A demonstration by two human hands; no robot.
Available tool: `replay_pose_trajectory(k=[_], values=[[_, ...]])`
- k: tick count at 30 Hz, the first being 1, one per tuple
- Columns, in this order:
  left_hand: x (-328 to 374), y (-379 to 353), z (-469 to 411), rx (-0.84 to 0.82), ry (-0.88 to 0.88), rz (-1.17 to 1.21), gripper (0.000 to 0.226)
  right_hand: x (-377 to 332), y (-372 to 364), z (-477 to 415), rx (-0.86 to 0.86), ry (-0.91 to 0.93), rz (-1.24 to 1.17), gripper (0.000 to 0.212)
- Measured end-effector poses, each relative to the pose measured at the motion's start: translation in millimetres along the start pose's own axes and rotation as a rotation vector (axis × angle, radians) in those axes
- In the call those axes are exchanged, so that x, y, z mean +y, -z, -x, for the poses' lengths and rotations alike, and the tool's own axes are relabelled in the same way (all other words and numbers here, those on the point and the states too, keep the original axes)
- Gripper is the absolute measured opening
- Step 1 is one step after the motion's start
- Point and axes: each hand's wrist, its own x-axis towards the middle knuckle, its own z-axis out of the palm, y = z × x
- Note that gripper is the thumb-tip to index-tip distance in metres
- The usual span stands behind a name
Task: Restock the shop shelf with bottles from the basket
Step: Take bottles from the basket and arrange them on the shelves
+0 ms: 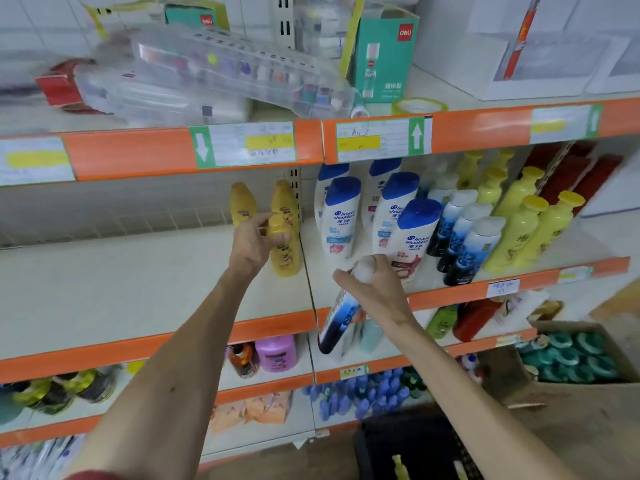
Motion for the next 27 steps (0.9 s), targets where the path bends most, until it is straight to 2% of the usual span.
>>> replay_pose_trajectory(k=[4, 10, 19, 23, 27], values=[[-6.7, -8.0, -22.0, -0.029, -0.025, -0.011, 0.042, 27.5, 2.8, -1.8, 0.057, -0.08, -0.021, 0.042], [-18.0, -11.6, -39.4, -0.043, -0.042, -0.033, 0.05, 40.5, 9.3, -10.9, 0.137, -0.101, -0.038, 0.041], [-24.1, -14.4, -46.4, -0.04, -0.066, -0.071, 0.056, 33.5, 5.5, -11.5, 0.115, -0.11, -0.039, 0.046], [-26.9, -16.4, -46.3, -0.037, 0.006, -0.064, 0.069, 34.4, 10.9, -7.6, 0.104, -0.131, -0.042, 0.05], [-24.1, -16.6, -35.9, 0.033, 0.065, -0.079, 0.076, 34.0, 18.6, -3.3, 0.101, -0.123, -0.081, 0.051]])
